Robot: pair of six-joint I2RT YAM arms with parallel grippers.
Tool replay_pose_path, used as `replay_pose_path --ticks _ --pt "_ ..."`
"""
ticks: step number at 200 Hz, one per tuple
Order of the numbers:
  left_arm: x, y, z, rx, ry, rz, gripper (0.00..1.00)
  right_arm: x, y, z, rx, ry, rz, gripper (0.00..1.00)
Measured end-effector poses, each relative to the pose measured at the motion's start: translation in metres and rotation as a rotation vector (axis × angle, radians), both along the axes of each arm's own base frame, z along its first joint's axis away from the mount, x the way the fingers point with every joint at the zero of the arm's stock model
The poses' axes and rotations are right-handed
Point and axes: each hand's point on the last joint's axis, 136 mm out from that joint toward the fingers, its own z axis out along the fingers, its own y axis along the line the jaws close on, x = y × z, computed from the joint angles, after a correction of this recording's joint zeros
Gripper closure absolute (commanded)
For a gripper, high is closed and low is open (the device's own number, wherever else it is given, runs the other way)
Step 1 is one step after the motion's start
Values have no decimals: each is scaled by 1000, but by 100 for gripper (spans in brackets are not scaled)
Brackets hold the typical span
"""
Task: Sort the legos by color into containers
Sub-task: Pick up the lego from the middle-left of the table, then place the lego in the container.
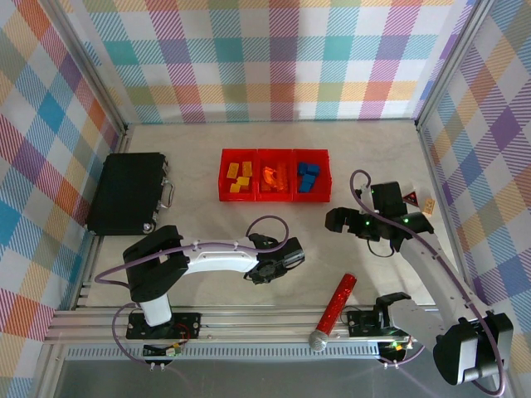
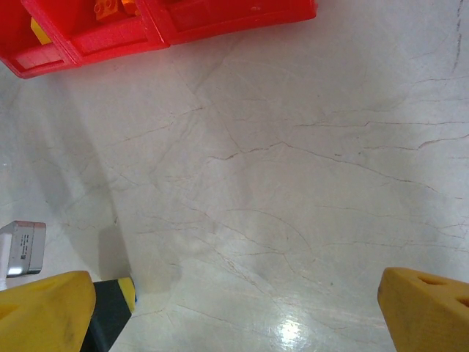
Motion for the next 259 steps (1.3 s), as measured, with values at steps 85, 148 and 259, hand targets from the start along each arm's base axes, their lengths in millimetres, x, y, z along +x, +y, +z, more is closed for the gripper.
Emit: replay_pose_path --ticks 85,148,259 --pt "9 -4 18 40 -42 -87 76 3 -7 1 -35 -24 -28 1" --pt "102 -51 121 -36 -274 -217 80 11 -29 22 -97 -144 -135 1" --pt "274 -108 123 -24 -499 -407 80 5 -52 47 -134 -278 -246 1"
